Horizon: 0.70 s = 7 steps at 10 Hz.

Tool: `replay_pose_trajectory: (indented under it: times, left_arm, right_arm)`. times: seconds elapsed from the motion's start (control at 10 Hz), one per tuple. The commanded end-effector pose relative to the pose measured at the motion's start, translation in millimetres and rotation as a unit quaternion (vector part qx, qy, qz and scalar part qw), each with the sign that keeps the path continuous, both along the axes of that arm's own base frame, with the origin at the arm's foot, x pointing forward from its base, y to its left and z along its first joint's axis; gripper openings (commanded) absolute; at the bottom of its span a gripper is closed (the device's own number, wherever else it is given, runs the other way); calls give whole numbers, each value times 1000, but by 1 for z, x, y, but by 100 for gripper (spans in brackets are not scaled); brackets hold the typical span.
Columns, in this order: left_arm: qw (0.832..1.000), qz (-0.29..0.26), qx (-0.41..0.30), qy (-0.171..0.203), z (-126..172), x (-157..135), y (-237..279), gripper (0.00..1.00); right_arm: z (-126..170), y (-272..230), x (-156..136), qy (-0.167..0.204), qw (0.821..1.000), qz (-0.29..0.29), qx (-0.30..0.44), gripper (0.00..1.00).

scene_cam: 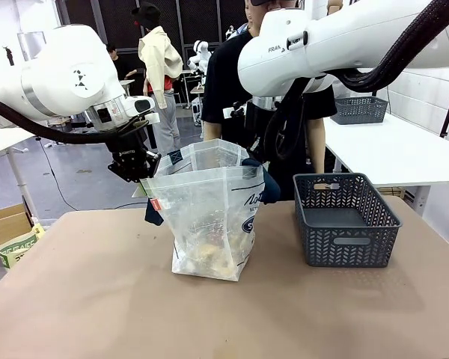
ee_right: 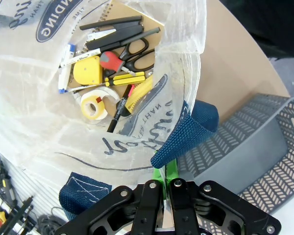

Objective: Transfer purchased items from the store into the shopping bag.
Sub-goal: Move the Reusable shopping bag to the right side of the table.

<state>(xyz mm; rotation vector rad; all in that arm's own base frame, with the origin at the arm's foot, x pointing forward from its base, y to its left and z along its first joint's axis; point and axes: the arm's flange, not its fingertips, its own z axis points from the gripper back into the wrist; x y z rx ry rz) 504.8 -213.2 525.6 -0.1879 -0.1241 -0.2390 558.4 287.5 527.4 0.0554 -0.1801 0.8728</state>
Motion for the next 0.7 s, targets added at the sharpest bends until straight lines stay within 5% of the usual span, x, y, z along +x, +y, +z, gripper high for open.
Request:
replay_pose_trajectory:
  times: [0.0,0.6]
  left_arm:
    - [1000,2,0,0,0,1,1,0]
    - [1000,2,0,0,0,1,1,0]
  right_arm:
    - [-2,-2,0,1,1000,-1,-2,0]
    - [-2,-2,0,1,1000,-1,-2,0]
